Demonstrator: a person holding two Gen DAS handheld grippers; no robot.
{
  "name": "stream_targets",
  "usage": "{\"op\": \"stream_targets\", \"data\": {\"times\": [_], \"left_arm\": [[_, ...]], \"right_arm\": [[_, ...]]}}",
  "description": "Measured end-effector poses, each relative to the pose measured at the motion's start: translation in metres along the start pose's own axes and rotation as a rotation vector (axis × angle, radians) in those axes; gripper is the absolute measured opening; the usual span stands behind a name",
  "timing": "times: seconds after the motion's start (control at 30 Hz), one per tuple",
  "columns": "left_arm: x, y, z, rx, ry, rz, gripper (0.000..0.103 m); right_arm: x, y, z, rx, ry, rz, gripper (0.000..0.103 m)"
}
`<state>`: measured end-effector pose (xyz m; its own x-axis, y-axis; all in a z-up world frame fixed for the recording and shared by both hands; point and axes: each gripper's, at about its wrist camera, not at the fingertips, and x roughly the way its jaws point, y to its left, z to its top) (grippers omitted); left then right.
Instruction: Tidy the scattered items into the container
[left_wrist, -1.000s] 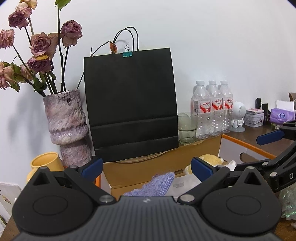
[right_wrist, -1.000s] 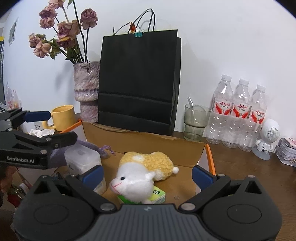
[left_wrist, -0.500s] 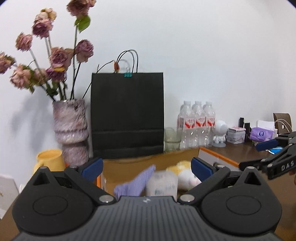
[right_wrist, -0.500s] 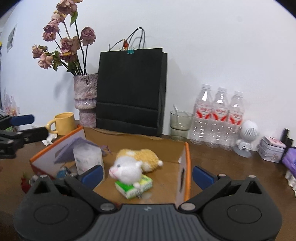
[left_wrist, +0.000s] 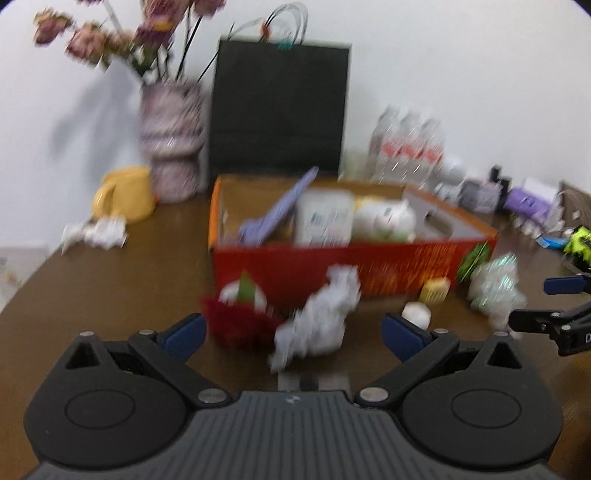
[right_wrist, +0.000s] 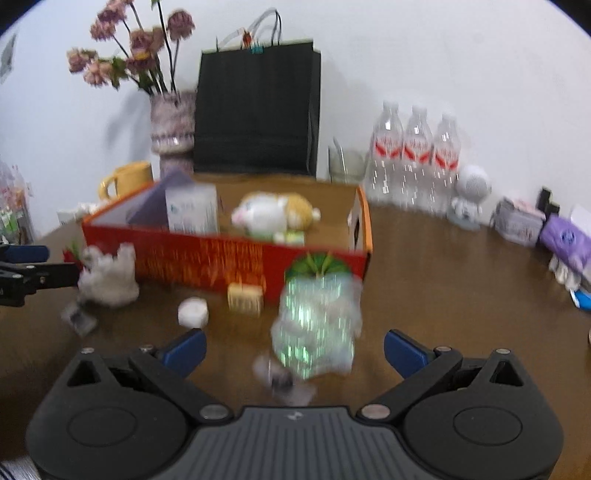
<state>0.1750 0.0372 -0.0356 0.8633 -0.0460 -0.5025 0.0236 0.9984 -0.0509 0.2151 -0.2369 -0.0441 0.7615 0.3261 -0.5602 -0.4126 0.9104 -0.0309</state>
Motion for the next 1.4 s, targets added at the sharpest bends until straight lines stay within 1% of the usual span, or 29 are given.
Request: {"op": "stream_targets", "data": {"times": [0.07, 0.17, 0.23, 0.27, 0.33, 0.37, 0.4, 0.43, 0.47, 0.5, 0.53, 0.57, 0.6, 0.63, 0.7, 0.73, 0.77, 0.8, 0.87, 0.97, 1.0, 1.23, 1.4], "left_arm": [[0.002, -0.003, -0.006, -0.008, 0.031, -0.018, 0.103], [0.005, -0.010, -0.011, 0.019, 0.047, -0.006, 0.101], [0.009, -0.012, -0.013, 0.028, 0.061, 0.005, 0.098], [0.011, -0.012, -0.013, 0.024, 0.070, 0.010, 0.096], [0.016, -0.011, -0.014, 0.016, 0.090, 0.026, 0.088], [0.018, -0.010, -0.015, 0.017, 0.103, 0.034, 0.085], [0.021, -0.010, -0.016, 0.018, 0.121, 0.037, 0.076], [0.022, -0.010, -0.016, 0.021, 0.129, 0.036, 0.071], [0.022, -0.009, -0.016, 0.023, 0.124, 0.030, 0.065], [0.021, -0.010, -0.017, 0.029, 0.121, 0.032, 0.055], [0.019, -0.009, -0.017, 0.031, 0.117, 0.030, 0.045], [0.017, -0.007, -0.018, 0.025, 0.113, 0.027, 0.042], [0.016, -0.005, -0.018, 0.018, 0.111, 0.020, 0.039], [0.014, -0.004, -0.019, 0.011, 0.109, 0.011, 0.035], [0.012, -0.003, -0.020, 0.001, 0.105, -0.001, 0.034], [0.010, -0.002, -0.020, -0.004, 0.101, -0.007, 0.030], [0.009, -0.001, -0.020, -0.009, 0.097, -0.009, 0.023], [0.008, -0.001, -0.020, -0.014, 0.092, -0.012, 0.020], [0.009, 0.000, -0.020, -0.022, 0.092, -0.018, 0.019], [0.007, -0.001, -0.020, -0.018, 0.079, -0.026, 0.013], [0.006, -0.002, -0.020, -0.017, 0.075, -0.028, 0.008], [-0.005, -0.010, -0.022, 0.006, 0.029, -0.062, 0.007], [-0.016, -0.012, -0.018, -0.001, -0.013, -0.086, 0.007]], "right_arm": [[0.006, 0.004, -0.005, 0.001, 0.041, -0.007, 0.095], [0.013, 0.008, -0.010, -0.001, 0.072, -0.011, 0.093], [0.015, 0.009, -0.012, 0.004, 0.080, -0.015, 0.092], [0.016, 0.007, -0.013, 0.016, 0.080, -0.016, 0.087], [0.018, 0.002, -0.013, 0.050, 0.091, 0.000, 0.081], [0.020, 0.001, -0.014, 0.062, 0.098, 0.007, 0.080], [0.020, 0.001, -0.014, 0.063, 0.103, 0.009, 0.080], [0.022, 0.002, -0.014, 0.060, 0.109, 0.011, 0.076], [0.023, 0.003, -0.015, 0.055, 0.114, 0.015, 0.070], [0.023, 0.003, -0.016, 0.047, 0.107, 0.021, 0.066], [0.021, 0.004, -0.016, 0.044, 0.100, 0.032, 0.053], [0.020, 0.005, -0.016, 0.041, 0.095, 0.041, 0.034], [0.018, 0.004, -0.016, 0.044, 0.090, 0.040, 0.026], [0.017, 0.003, -0.017, 0.052, 0.087, 0.039, 0.020], [0.014, 0.001, -0.018, 0.067, 0.082, 0.050, 0.017], [0.013, 0.001, -0.019, 0.071, 0.078, 0.057, 0.013], [0.013, 0.001, -0.019, 0.072, 0.074, 0.063, 0.011], [0.012, 0.002, -0.020, 0.069, 0.072, 0.068, 0.011], [0.011, 0.004, -0.020, 0.063, 0.066, 0.072, 0.009], [0.009, 0.006, -0.021, 0.063, 0.054, 0.077, 0.008], [0.008, 0.006, -0.021, 0.065, 0.048, 0.080, 0.007], [-0.001, 0.008, -0.023, 0.077, 0.016, 0.093, 0.006], [-0.009, 0.011, -0.022, 0.077, -0.017, 0.105, 0.006]]}}
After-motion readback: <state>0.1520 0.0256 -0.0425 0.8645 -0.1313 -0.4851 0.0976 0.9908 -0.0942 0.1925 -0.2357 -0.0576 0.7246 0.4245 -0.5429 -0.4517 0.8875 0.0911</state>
